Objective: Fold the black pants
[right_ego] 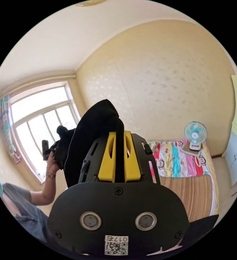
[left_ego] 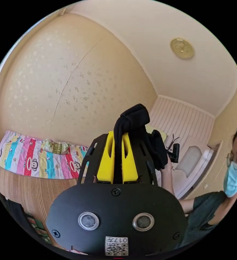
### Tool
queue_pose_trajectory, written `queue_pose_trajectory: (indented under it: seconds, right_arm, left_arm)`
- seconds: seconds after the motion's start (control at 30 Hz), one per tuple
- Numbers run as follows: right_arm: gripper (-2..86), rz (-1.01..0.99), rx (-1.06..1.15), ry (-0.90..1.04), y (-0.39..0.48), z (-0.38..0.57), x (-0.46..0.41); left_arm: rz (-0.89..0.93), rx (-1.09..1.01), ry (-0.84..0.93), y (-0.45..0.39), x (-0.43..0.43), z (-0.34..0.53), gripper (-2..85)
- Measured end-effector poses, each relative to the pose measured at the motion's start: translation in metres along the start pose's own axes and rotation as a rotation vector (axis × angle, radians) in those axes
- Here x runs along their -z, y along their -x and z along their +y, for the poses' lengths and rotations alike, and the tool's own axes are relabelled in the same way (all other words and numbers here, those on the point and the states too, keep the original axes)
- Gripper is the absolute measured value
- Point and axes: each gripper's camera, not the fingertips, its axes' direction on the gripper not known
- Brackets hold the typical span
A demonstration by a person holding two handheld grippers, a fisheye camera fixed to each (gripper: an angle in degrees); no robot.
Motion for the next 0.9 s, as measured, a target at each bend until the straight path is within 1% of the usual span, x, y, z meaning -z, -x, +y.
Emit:
queue_pose_trajectory:
  seconds: [0.03, 0.07, 0.1, 0.13, 0.17, 0.2, 0.23, 0.27, 0.33, 0.37, 0.4, 0.43, 0.47, 0.5, 0.53, 0.57, 0.6, 0.7, 0.73, 0.83, 0.9]
  right_arm:
    - [4.8, 0.025, -0.037, 0.033, -0.011, -0.01, -0.026]
    - [5.6, 0.059, -0.124, 0.104, -0.035, -0.024, -0.075]
    - [5.6, 0.082, -0.215, 0.162, -0.057, -0.026, -0.114]
    - [5.5, 0.079, -0.246, 0.183, -0.067, -0.023, -0.13]
    - [4.6, 0.039, -0.264, 0.206, -0.083, -0.01, -0.157]
    - [3.9, -0.005, -0.248, 0.231, -0.095, 0.006, -0.179]
    - [3.6, -0.017, -0.24, 0.255, -0.101, 0.016, -0.191]
    - [3.0, -0.01, -0.228, 0.313, -0.113, 0.039, -0.214]
    - [2.1, 0.03, -0.222, 0.437, -0.134, 0.084, -0.252]
    - [1.5, 0.049, -0.225, 0.543, -0.151, 0.12, -0.278]
    - [1.2, 0.055, -0.233, 0.669, -0.168, 0.161, -0.305]
    - [1.0, 0.056, -0.241, 0.732, -0.176, 0.183, -0.317]
    - [0.9, 0.056, -0.268, 0.857, -0.192, 0.23, -0.339]
    - [0.7, 0.051, -0.301, 0.969, -0.204, 0.277, -0.355]
    - [0.7, 0.047, -0.317, 1.019, -0.208, 0.3, -0.361]
    - [0.6, 0.034, -0.349, 1.109, -0.214, 0.344, -0.37]
    - [0.6, 0.016, -0.377, 1.194, -0.215, 0.387, -0.376]
    - [0.7, -0.02, -0.447, 1.344, -0.209, 0.472, -0.381]
    - [0.8, -0.031, -0.464, 1.361, -0.207, 0.485, -0.38]
    - [1.4, -0.051, -0.557, 1.403, -0.2, 0.537, -0.375]
    - [2.4, -0.009, -0.615, 1.443, -0.199, 0.568, -0.373]
  left_arm:
    - [-0.075, 0.096, 0.035, 0.033, -0.038, -0.019, 4.5]
    - [-0.106, 0.156, 0.032, 0.05, -0.053, -0.024, 4.7]
    - [-0.176, 0.226, 0.003, 0.079, -0.074, -0.03, 5.8]
    - [-0.275, 0.205, 0.002, 0.102, -0.092, -0.031, 6.7]
    - [-0.329, 0.184, 0.017, 0.112, -0.101, -0.03, 7.0]
    - [-0.423, 0.154, 0.088, 0.133, -0.122, -0.022, 7.4]
    - [-0.479, 0.106, 0.207, 0.154, -0.146, -0.008, 7.6]
    - [-0.494, 0.07, 0.268, 0.164, -0.158, 0.002, 7.6]
    - [-0.56, -0.056, 0.479, 0.205, -0.199, 0.062, 7.4]
    - [-0.575, -0.072, 0.53, 0.216, -0.207, 0.079, 7.3]
    - [-0.587, -0.09, 0.652, 0.241, -0.224, 0.119, 7.0]
    - [-0.579, -0.077, 0.783, 0.267, -0.238, 0.161, 6.9]
    - [-0.571, -0.054, 0.843, 0.281, -0.243, 0.182, 6.9]
    - [-0.543, 0.005, 0.961, 0.307, -0.251, 0.225, 7.3]
    - [-0.504, 0.067, 1.062, 0.33, -0.255, 0.264, 7.8]
    - [-0.485, 0.097, 1.105, 0.34, -0.256, 0.283, 8.2]
    - [-0.455, 0.149, 1.188, 0.358, -0.256, 0.32, 8.9]
    - [-0.402, 0.256, 1.348, 0.391, -0.252, 0.392, 9.9]
    - [-0.379, 0.297, 1.399, 0.4, -0.25, 0.413, 10.3]
    - [-0.34, 0.383, 1.483, 0.419, -0.248, 0.449, 10.9]
    - [-0.323, 0.431, 1.516, 0.429, -0.249, 0.462, 11.1]
